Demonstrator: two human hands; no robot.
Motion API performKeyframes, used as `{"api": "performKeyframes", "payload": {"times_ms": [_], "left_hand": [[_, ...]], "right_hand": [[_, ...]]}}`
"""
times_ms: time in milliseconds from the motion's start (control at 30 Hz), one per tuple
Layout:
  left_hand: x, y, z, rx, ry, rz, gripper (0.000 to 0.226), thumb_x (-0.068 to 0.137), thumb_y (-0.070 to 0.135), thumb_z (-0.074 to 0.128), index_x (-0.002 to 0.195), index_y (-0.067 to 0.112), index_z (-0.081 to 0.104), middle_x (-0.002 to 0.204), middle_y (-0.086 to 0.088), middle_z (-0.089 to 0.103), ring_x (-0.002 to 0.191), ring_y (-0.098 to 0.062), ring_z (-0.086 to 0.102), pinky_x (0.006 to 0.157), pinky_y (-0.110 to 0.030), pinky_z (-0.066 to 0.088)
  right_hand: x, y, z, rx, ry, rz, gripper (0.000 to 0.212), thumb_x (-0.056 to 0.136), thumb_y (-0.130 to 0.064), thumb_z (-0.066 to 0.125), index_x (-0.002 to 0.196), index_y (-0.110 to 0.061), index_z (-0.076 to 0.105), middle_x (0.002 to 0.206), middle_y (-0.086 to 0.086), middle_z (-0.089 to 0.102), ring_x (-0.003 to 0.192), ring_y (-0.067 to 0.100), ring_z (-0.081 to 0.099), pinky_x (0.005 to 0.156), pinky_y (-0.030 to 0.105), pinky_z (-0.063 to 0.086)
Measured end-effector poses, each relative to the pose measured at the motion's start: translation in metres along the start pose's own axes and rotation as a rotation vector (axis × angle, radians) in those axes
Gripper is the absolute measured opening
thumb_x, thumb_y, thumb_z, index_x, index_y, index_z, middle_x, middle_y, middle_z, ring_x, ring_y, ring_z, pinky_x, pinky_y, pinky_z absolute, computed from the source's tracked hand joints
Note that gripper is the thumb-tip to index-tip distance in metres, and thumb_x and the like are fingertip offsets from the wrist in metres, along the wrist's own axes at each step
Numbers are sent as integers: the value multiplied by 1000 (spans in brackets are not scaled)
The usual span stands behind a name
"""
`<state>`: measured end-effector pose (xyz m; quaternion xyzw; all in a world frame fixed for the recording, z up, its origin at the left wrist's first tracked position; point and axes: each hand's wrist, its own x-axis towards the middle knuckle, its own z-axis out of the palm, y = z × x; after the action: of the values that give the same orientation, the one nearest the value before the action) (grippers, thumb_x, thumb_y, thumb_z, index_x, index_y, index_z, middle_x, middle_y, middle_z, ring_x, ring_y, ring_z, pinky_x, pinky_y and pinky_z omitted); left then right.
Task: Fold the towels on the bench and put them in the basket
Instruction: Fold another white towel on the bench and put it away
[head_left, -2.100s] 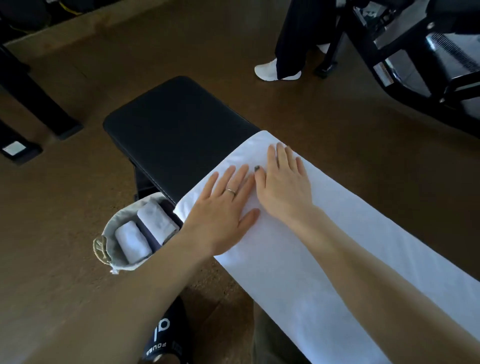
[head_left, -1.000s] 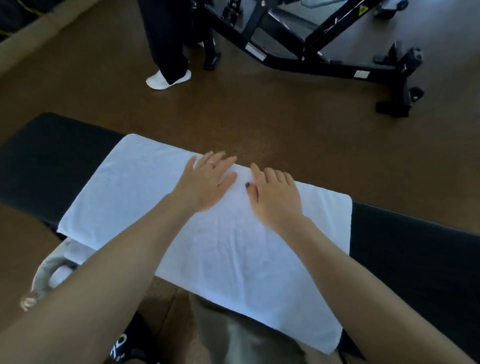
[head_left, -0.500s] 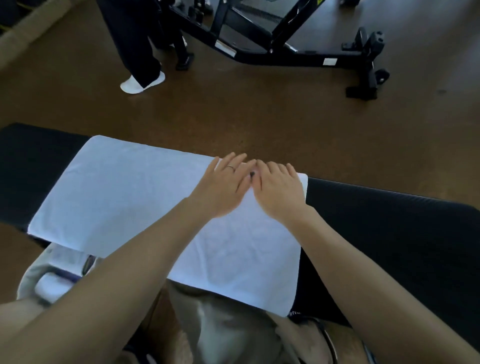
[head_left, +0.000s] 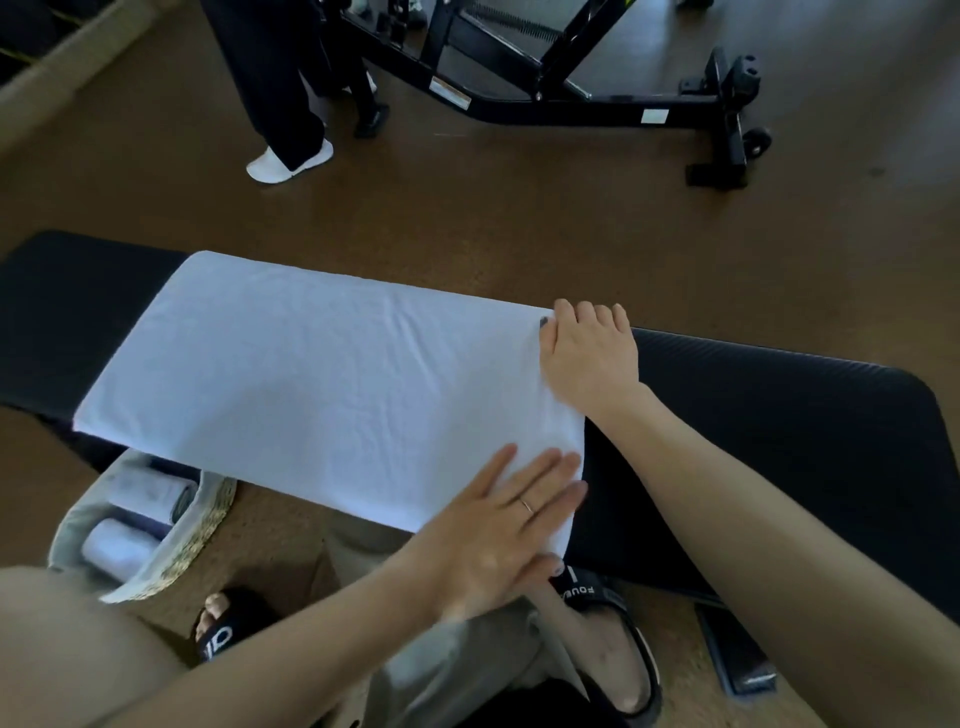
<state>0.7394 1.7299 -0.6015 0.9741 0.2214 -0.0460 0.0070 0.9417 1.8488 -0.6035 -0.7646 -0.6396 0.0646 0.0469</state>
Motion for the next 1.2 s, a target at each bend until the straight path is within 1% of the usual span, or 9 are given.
{"api": "performKeyframes", "payload": {"times_ms": [167,300,400,600,733,800,900,1100,1200], "left_hand": [[-4,21,1,119,31,6,65,110,41,26,162,5,13,170,-13,5,158,-27,3,125,-44,20],[-17,6,-5,-94,50,-145,66,109,47,28,163,11,14,171,-6,7,158,-22,5,125,-47,21],[-35,-17,-4,-37,-13,-171,65,109,51,21,164,17,11,171,-2,4,158,-22,4,124,-52,22],[-42,18,-3,-38,-59,19,70,108,47,29,163,9,8,171,-8,-4,157,-23,-8,127,-47,12],[-35,35,-16,-87,-24,223,57,108,34,31,160,11,26,170,-5,14,157,-17,11,126,-37,17],[-30,21,-21,-42,59,98,58,106,35,28,160,11,29,169,-6,20,156,-20,18,127,-40,16],[-33,-7,-19,-67,-1,-263,70,107,51,19,163,10,11,170,-12,1,158,-28,2,128,-46,6],[-23,11,-9,-104,-11,-80,68,108,52,18,164,17,5,171,-2,-8,157,-18,-10,128,-42,3],[-20,3,-14,-111,1,-151,64,109,48,18,164,20,1,171,3,-11,157,-22,-11,128,-44,-2]], "right_hand": [[-6,-16,-17,-39,74,-55,57,108,-39,22,156,-10,33,157,14,41,149,36,30,125,51,17],[-28,-33,-19,58,53,-242,62,105,-41,14,156,-11,33,158,11,39,149,32,28,124,48,19],[-41,-23,-5,-30,-20,-284,75,98,-47,0,158,-13,29,164,11,28,151,32,22,124,47,18],[-46,-24,-2,-28,-30,-248,72,99,-47,3,160,-14,25,167,10,21,154,32,16,125,47,13],[-46,-24,-9,-48,-38,-254,59,107,-42,18,160,-15,24,167,11,19,154,31,14,125,46,13],[-46,-25,-13,-53,-30,-249,60,107,-43,17,160,-16,24,167,14,20,154,32,16,124,46,13],[-49,-15,-12,-81,-38,-252,73,98,-50,-1,161,-18,21,167,12,18,154,30,13,124,46,11],[-46,-16,-17,-64,-64,-195,65,105,-49,6,162,-20,13,170,12,11,157,31,8,127,48,7],[-43,-28,-17,-45,-29,-280,59,108,-44,14,162,-20,16,169,11,13,156,31,9,126,47,8]]}}
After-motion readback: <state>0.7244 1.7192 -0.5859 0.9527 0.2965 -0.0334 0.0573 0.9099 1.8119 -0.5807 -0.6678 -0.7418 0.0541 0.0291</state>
